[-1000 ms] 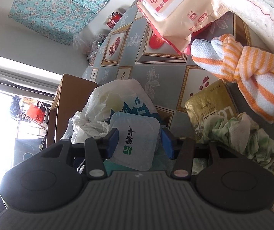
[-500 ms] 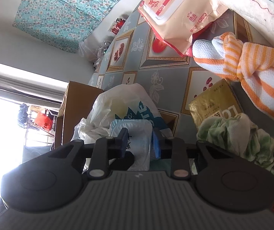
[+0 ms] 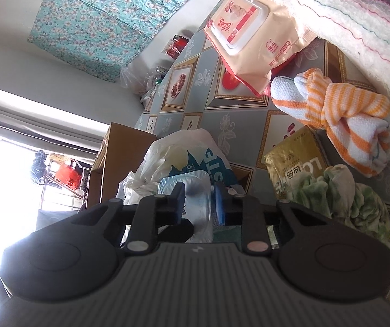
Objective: Organize soft objects
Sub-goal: 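Lift the yogurt cup with both grippers and carry it into the box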
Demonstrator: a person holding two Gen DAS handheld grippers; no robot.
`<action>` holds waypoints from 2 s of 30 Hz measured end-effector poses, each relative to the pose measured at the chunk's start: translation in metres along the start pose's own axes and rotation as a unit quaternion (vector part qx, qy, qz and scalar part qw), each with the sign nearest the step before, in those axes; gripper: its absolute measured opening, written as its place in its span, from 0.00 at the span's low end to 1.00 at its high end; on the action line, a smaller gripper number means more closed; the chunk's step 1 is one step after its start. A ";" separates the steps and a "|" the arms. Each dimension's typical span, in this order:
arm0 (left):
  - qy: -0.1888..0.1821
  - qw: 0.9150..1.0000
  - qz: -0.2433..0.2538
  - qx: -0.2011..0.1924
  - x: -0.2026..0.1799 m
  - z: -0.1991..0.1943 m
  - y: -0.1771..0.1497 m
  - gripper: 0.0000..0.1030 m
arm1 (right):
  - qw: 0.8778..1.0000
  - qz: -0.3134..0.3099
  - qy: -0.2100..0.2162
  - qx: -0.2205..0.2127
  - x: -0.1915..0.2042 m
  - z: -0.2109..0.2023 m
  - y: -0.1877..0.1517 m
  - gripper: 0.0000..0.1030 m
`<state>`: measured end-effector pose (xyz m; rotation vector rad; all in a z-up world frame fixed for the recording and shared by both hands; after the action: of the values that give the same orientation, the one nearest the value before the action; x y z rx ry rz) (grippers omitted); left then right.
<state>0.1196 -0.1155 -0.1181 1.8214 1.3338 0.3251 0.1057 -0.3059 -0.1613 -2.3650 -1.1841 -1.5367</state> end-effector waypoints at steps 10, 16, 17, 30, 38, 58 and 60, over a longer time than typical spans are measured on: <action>-0.020 1.000 -0.009 -0.018 -0.022 -0.021 0.008 0.32 | 1.000 -0.008 0.009 -0.019 0.013 -0.041 0.002 0.22; -0.020 0.998 -0.016 -0.059 -0.023 -0.054 0.023 0.33 | 0.998 -0.042 0.026 -0.030 0.052 -0.061 0.002 0.22; -0.019 0.997 -0.021 -0.067 -0.020 -0.062 0.026 0.33 | 0.998 -0.049 0.030 -0.031 0.060 -0.063 0.001 0.22; 0.077 0.981 -0.087 -0.158 0.073 -0.172 0.058 0.33 | 0.984 -0.143 0.097 0.038 0.211 -0.005 -0.050 0.22; 0.195 0.956 -0.155 -0.151 0.182 -0.232 0.055 0.33 | 0.963 -0.166 0.124 0.171 0.300 0.102 -0.126 0.22; 0.267 0.923 -0.274 -0.029 0.331 -0.228 -0.028 0.31 | 0.920 -0.134 0.016 0.368 0.295 0.259 -0.248 0.23; 0.271 0.924 -0.267 -0.031 0.332 -0.227 -0.027 0.31 | 0.920 -0.135 0.017 0.368 0.296 0.263 -0.251 0.23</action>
<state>0.0912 0.2851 -0.0825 1.2767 2.1097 0.5891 0.1990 0.1522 -0.1329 -1.7182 -1.7445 -0.9159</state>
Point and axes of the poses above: each gripper's, at about its wrist camera, not at the fingertips, and z roughly the way its jaws point, x to its left, y to its top, the point moved 5 cm from there along z, roughly the way its jaws point, and after that the axes turned 6 degrees about -x, right-handed, at the moved point
